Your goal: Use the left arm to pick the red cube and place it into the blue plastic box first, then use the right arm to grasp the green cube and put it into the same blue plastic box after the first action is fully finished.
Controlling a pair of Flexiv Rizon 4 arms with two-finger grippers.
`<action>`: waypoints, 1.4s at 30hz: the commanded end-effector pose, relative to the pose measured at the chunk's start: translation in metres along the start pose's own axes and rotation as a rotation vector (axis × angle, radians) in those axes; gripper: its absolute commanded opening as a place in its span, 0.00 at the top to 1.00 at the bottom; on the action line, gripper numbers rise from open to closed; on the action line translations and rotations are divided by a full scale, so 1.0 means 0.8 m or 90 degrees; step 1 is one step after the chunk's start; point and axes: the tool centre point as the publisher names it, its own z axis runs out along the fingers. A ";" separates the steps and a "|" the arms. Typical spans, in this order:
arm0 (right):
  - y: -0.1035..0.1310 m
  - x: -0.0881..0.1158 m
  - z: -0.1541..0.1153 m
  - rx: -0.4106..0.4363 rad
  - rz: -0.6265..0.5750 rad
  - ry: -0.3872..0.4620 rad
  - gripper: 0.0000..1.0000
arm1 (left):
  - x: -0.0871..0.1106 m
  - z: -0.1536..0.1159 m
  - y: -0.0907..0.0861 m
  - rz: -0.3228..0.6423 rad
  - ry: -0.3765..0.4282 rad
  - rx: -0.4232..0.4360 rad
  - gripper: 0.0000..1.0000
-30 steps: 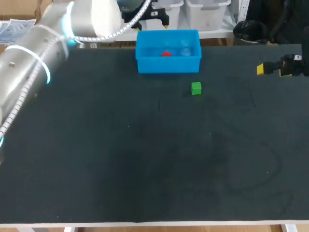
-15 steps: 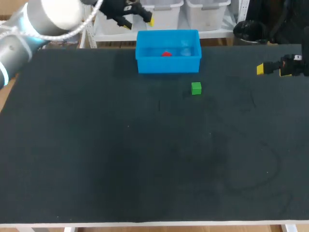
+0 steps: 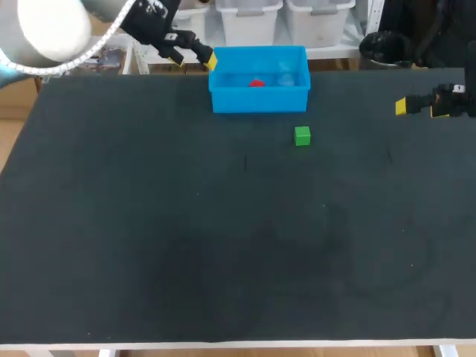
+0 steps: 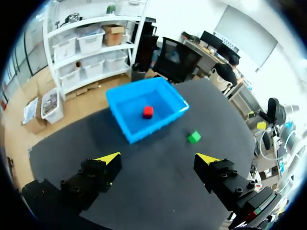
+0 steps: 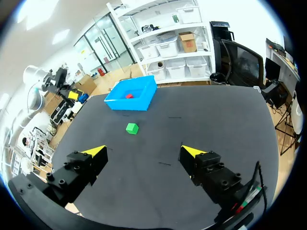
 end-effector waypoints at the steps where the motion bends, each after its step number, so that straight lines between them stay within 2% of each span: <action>1: 0.000 0.000 -0.001 0.000 0.000 0.000 0.00 | 0.108 -0.014 -0.008 -0.002 -0.172 -0.014 0.00; 9: 0.000 0.000 -0.001 0.000 0.000 0.000 0.00 | 0.131 -0.007 -0.018 -0.007 -0.187 0.011 0.00; 15: 0.000 0.000 -0.001 0.000 0.000 0.000 0.00 | 0.127 0.001 -0.026 0.006 -0.207 0.030 0.00; 26: 0.000 0.000 -0.001 0.000 0.000 0.000 0.00 | 0.116 0.014 -0.040 0.050 -0.191 0.061 0.00; 36: 0.000 0.000 -0.001 0.000 0.000 0.000 0.00 | 0.122 0.016 -0.047 0.071 -0.168 0.090 0.00; 42: 0.008 -0.035 0.015 0.002 -0.025 0.026 0.00 | 0.122 0.016 -0.047 0.071 -0.168 0.090 0.00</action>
